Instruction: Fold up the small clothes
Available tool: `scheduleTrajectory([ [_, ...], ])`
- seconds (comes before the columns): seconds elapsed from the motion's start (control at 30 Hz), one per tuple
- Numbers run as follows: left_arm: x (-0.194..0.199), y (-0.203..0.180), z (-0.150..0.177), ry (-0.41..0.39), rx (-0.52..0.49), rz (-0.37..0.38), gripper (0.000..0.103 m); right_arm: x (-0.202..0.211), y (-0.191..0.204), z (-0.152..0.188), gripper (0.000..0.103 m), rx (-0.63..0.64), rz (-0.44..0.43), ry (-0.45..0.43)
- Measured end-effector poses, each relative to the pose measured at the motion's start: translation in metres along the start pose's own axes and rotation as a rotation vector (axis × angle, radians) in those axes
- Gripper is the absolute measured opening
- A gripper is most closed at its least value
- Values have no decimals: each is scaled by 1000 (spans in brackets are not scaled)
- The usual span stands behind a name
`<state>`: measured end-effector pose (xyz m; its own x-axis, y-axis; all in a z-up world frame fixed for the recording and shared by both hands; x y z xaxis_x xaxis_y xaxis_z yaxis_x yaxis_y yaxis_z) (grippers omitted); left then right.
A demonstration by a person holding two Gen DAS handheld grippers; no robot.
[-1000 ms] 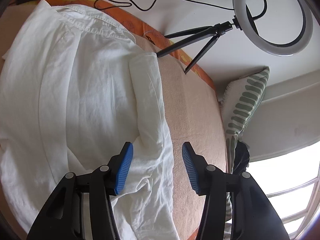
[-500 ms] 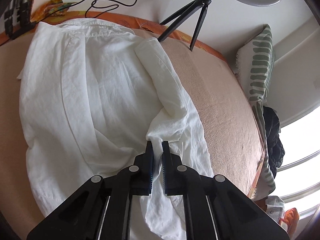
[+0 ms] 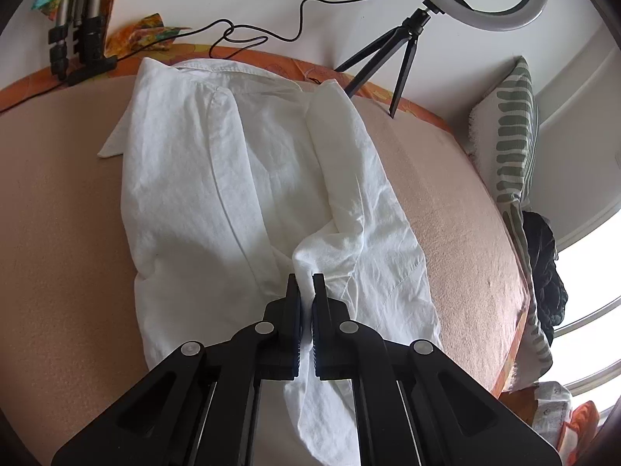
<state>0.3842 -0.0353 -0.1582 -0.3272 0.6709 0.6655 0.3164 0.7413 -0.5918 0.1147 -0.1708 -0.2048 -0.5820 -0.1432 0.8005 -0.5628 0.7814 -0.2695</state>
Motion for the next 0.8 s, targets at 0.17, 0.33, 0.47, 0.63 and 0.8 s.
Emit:
scheduleTrajectory([
  [0.17, -5, -4, 2, 21, -71, -64, 3, -1, 3, 0, 9, 19, -38, 12],
  [0.33, -7, -5, 3, 21, -68, -66, 3, 38, -27, -1, 39, -83, -267, -52],
  [0.47, -8, -8, 1, 22, -84, -81, 3, 63, -72, 4, 48, -221, -275, -151],
  [0.63, -4, -8, 0, 24, -74, -78, 8, 26, -102, 5, 31, -344, -135, -76],
  [0.8, 16, -4, -11, -22, -32, -43, 17, -18, -75, 5, 24, -245, -102, 26],
])
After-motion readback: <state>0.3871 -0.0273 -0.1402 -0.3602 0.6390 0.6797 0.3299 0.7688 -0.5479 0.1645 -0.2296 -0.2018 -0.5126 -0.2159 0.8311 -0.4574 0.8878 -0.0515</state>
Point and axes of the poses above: each gripper's, at about its wrist camera, not at the fingertips, and x roughly against the way its jaws point, y to its left, z to its underside, the point moved 2 cm from there along -x, roughly the way its jaws point, and after that the axes turned 12 degrees about z, right-handed, at the moved point
